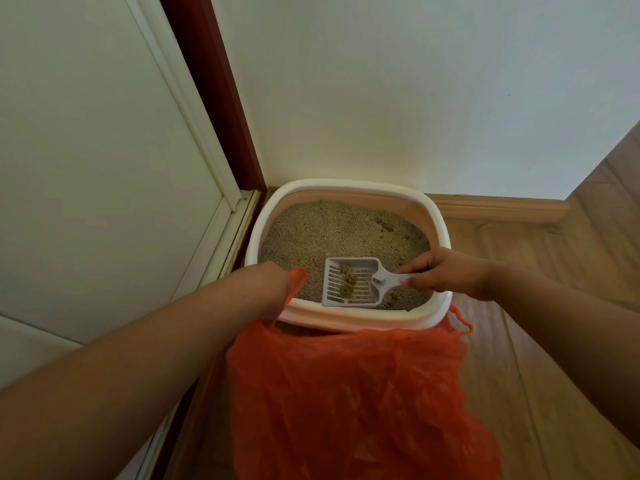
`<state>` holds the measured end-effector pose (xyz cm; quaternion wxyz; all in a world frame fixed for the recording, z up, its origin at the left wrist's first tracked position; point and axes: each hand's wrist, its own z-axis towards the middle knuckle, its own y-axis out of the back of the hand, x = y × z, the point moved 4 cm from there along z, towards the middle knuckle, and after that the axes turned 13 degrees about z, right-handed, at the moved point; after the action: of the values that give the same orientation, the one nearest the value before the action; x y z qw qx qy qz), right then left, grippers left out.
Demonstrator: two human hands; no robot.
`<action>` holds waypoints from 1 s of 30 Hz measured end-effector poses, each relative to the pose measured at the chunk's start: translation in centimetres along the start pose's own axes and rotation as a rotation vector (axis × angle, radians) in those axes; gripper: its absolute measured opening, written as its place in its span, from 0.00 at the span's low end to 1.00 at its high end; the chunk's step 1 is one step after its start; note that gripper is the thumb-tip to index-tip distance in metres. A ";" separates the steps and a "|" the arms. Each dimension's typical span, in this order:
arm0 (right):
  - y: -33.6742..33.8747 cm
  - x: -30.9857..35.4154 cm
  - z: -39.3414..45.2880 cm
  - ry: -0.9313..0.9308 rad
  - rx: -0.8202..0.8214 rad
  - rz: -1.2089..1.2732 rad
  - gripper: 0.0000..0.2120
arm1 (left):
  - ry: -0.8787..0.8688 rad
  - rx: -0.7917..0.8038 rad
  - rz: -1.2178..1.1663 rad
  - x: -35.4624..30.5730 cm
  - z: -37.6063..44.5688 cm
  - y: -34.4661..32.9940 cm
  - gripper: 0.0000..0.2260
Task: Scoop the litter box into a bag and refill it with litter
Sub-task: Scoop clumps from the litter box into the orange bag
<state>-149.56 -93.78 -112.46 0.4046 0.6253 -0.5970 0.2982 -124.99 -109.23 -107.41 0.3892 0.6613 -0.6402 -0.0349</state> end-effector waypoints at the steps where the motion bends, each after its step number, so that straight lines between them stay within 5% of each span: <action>1: 0.0 0.1 -0.1 0.001 -0.005 0.002 0.10 | -0.015 -0.002 0.039 0.0 -0.2 0.2 0.10; 7: 0.4 0.8 -0.6 0.035 -0.002 0.022 0.10 | -0.033 -0.115 -0.339 1.3 0.5 -0.7 0.13; 17: 2.4 4.4 -2.3 0.109 -0.069 -0.054 0.13 | 0.113 -0.641 -1.059 3.7 1.1 0.0 0.16; 21: 2.0 5.7 -2.7 0.127 -0.025 -0.147 0.13 | 0.110 -0.613 -1.282 3.6 0.6 0.4 0.14; 25: 1.5 5.9 -2.5 0.120 0.002 -0.232 0.14 | -0.035 -0.459 -1.603 3.1 0.2 -0.3 0.30; 30: -0.1 7.2 -2.0 0.111 0.109 -0.524 0.13 | -0.078 -0.394 -1.696 2.7 0.3 -0.7 0.42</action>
<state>-148.49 -95.66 -105.30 0.4656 0.7621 -0.3749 0.2488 -124.12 -111.84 -106.73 0.3168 0.8340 0.0732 -0.4458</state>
